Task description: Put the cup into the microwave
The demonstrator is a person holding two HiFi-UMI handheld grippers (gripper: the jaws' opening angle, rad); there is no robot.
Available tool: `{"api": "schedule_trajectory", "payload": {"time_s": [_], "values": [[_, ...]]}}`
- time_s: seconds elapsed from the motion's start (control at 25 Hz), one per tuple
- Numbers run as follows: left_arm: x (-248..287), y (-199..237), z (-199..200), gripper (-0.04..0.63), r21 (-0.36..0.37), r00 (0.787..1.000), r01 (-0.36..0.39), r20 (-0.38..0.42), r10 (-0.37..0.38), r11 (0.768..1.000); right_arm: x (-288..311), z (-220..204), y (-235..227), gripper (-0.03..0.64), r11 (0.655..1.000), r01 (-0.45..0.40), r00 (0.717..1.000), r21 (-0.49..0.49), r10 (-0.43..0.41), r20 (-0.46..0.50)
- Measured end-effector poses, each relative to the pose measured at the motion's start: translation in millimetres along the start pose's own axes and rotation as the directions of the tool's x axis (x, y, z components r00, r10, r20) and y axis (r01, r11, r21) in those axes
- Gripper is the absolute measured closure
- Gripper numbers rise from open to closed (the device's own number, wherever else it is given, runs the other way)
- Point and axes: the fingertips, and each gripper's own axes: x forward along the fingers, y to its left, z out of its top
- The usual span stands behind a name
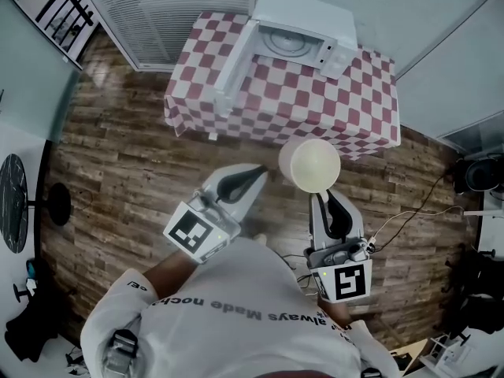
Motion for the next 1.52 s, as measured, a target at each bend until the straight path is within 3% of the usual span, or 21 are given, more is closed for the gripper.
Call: {"api": "schedule_trajectory", "payload": {"time_s": [0.64,1.12,1.52], "values": [[2,113,14,0.591,-0.013,0.999,0.036,-0.001,-0.036,0.999,108,9,3,0.572,0.997,0.077,0.997,0.003,-0.077,0.004],[19,135,3,0.592,-0.027,0.999,0.043,-0.002,-0.044,0.999,131,-4,-10,0.572,0.996,0.085,0.996,0.018,-0.085,-0.013],[74,157,6,0.592,-0.011,0.999,0.041,0.001,-0.041,0.999,159,-5,-63,0.572,0.997,0.076,0.997,0.029,-0.076,0.001]]}}
